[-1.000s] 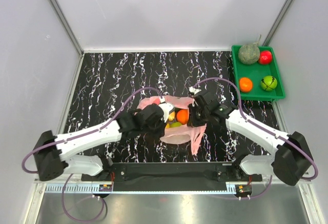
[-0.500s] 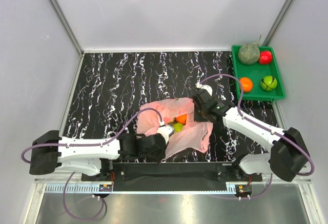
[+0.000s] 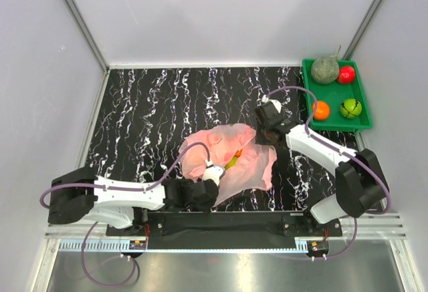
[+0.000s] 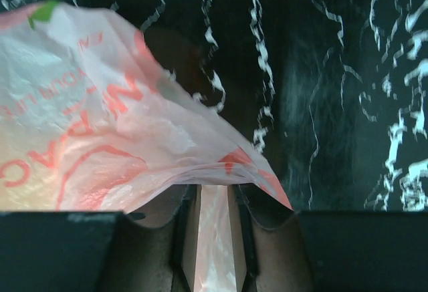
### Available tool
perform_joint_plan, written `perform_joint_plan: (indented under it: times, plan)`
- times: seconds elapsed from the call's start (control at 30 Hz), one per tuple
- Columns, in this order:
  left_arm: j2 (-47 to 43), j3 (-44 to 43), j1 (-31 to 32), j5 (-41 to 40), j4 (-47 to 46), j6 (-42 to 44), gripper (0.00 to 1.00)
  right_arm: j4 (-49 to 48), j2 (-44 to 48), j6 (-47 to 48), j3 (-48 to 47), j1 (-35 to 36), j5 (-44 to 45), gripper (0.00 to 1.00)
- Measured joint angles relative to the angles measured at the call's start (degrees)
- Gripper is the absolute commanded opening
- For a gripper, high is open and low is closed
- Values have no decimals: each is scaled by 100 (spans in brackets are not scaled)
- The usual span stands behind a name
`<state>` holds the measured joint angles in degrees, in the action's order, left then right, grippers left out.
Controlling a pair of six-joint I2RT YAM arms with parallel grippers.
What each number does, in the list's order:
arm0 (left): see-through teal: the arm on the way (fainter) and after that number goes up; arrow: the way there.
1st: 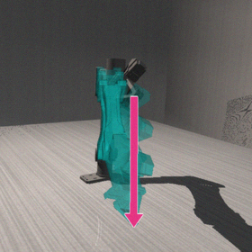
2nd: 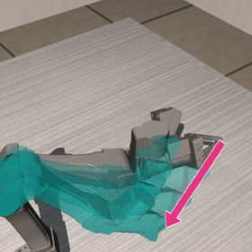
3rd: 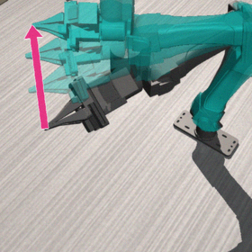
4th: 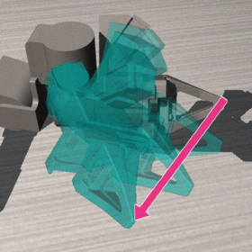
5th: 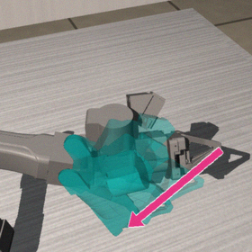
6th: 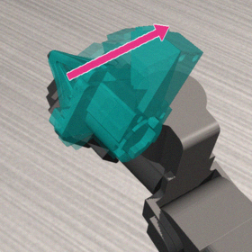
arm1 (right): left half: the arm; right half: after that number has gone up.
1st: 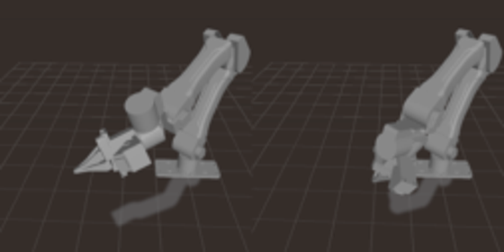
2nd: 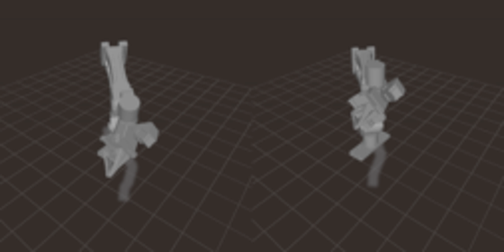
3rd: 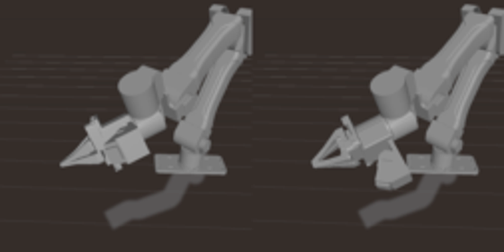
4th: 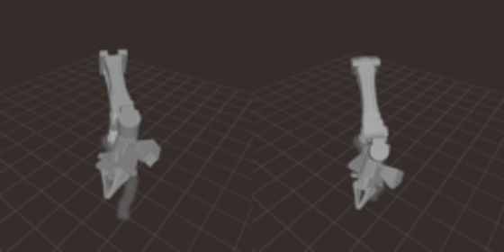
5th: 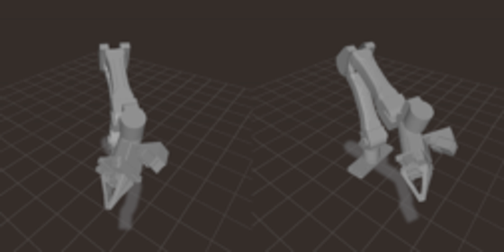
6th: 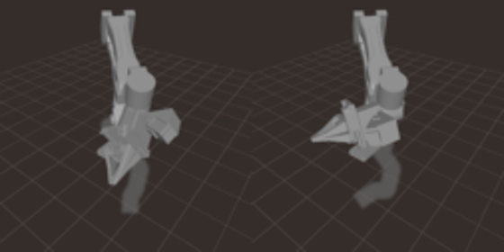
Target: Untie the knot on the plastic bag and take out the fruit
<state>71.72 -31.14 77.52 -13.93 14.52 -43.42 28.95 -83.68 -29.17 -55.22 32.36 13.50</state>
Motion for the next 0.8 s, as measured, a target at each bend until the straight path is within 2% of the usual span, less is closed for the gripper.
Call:
perform_joint_plan:
  times: [0.17, 0.37, 0.67, 0.8]
  plan:
    - [282, -2, -7, -92, -306, 26, 0, -208, -323, 216, -527, -170, -240, 37]
    - [374, -195, -13, -216, -271, 107, 0, -420, -376, 398, -999, -181, -1027, 36]
    - [-852, -942, -348, -699, 236, 444, 0, -452, 577, 479, 35, 417, -2057, 37]
    - [-737, -1117, -461, -708, 216, 564, 0, -516, 538, 476, -28, 599, -2267, 36]
